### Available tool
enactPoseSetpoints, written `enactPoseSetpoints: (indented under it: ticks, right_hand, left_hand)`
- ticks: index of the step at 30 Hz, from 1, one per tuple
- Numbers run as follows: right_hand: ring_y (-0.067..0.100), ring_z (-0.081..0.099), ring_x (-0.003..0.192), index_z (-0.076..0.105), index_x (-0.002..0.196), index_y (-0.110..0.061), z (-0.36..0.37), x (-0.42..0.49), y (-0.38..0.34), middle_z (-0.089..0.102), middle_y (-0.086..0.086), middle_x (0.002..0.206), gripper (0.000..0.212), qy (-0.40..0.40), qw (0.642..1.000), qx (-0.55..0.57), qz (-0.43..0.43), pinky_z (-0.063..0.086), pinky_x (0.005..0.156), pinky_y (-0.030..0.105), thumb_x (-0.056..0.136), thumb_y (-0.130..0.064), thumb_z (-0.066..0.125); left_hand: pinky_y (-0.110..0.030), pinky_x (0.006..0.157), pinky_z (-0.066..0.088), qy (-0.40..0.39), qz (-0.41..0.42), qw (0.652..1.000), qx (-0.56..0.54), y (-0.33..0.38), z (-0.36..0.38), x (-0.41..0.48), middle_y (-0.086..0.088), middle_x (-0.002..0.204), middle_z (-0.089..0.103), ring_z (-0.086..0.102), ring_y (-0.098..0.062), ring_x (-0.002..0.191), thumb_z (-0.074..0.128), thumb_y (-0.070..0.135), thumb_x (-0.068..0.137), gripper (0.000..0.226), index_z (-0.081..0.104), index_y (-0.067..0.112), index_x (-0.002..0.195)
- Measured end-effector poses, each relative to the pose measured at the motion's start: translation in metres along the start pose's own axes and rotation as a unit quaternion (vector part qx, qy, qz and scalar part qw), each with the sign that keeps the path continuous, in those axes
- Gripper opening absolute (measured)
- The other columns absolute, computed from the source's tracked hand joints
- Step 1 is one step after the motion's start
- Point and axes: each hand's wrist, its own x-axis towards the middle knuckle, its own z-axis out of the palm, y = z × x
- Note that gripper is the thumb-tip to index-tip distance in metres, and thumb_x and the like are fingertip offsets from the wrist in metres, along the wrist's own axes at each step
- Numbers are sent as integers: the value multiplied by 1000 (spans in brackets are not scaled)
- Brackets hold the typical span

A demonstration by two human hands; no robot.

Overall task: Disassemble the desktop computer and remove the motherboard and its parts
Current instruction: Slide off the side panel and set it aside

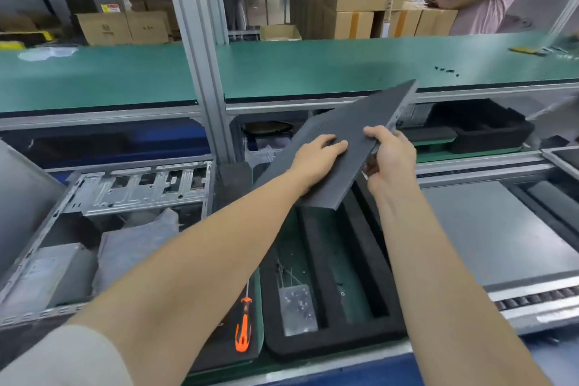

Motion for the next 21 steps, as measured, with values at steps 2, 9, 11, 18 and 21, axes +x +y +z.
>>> enactPoseSetpoints:
  ticks: [2, 9, 11, 18, 21]
  right_hand:
    - [12, 53, 39, 58, 79, -15, 1, 21, -17, 63, -1, 56, 20, -11, 997, -68, -26, 40, 40, 17, 82, 0, 71]
    - [38, 71, 100, 69, 105, -5, 23, 86, -53, 74, 18, 103, 40, -73, 938, -327, -93, 57, 88, 61, 72, -26, 79]
    - [30, 70, 93, 64, 93, -8, 30, 102, -56, 74, 10, 95, 35, -80, 907, -395, -122, 58, 88, 57, 74, -32, 79]
    - [25, 46, 63, 39, 73, -20, 41, 142, -51, 46, -2, 65, 39, -86, 782, -583, -202, 36, 58, 33, 91, -40, 67]
    - [28, 57, 83, 53, 91, -20, 37, 155, -43, 61, 0, 86, 25, -95, 753, -618, -206, 41, 69, 34, 96, -43, 62]
  left_hand:
    - [-38, 103, 50, -4, -22, 992, -126, 2, 21, 10, 7, 148, 54, 58, -17, 123, 57, 68, 90, 62, 49, 44, 147]
    - [-18, 72, 43, -15, -51, 949, -309, 10, 66, 46, 27, 128, 52, 49, 14, 93, 59, 72, 91, 74, 33, 49, 156]
    - [-23, 86, 45, -34, -65, 937, -341, 11, 74, 52, 22, 142, 47, 49, 8, 109, 57, 74, 90, 77, 27, 52, 157]
    - [-66, 119, 27, -51, -110, 902, -414, 6, 99, 74, 9, 168, 29, 27, -35, 153, 58, 81, 83, 84, 28, 54, 156]
    - [-69, 117, 28, -57, -120, 894, -428, 0, 110, 83, 10, 169, 26, 23, -36, 154, 59, 79, 84, 83, 25, 56, 156]
